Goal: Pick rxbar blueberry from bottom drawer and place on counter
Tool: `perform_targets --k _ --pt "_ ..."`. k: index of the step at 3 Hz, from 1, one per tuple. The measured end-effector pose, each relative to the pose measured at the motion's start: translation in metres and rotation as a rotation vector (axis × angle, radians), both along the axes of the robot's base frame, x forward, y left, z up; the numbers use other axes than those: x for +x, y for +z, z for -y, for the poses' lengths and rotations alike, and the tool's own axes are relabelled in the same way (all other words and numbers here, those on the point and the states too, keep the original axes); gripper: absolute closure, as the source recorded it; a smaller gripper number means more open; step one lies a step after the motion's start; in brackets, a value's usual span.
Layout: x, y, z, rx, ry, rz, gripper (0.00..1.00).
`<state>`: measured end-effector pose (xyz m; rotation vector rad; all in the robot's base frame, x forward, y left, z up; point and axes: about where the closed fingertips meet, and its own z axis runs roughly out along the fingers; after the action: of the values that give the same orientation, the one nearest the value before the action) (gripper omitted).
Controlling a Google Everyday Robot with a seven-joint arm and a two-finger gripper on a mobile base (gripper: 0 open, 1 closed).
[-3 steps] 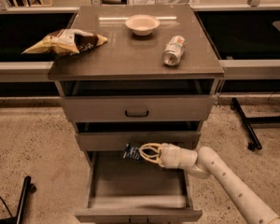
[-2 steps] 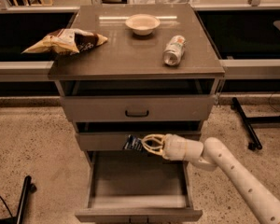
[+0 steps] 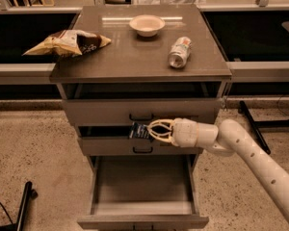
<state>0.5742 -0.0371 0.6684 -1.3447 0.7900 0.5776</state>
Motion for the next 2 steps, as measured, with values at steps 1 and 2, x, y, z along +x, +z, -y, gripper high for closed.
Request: perform_targets --k 1,2 --pt "0.002 0.055 0.001 -0.05 -0.016 0.045 1.0" --pt "0.002 0.09 -0.001 -0.09 -0.024 0.069 1.0"
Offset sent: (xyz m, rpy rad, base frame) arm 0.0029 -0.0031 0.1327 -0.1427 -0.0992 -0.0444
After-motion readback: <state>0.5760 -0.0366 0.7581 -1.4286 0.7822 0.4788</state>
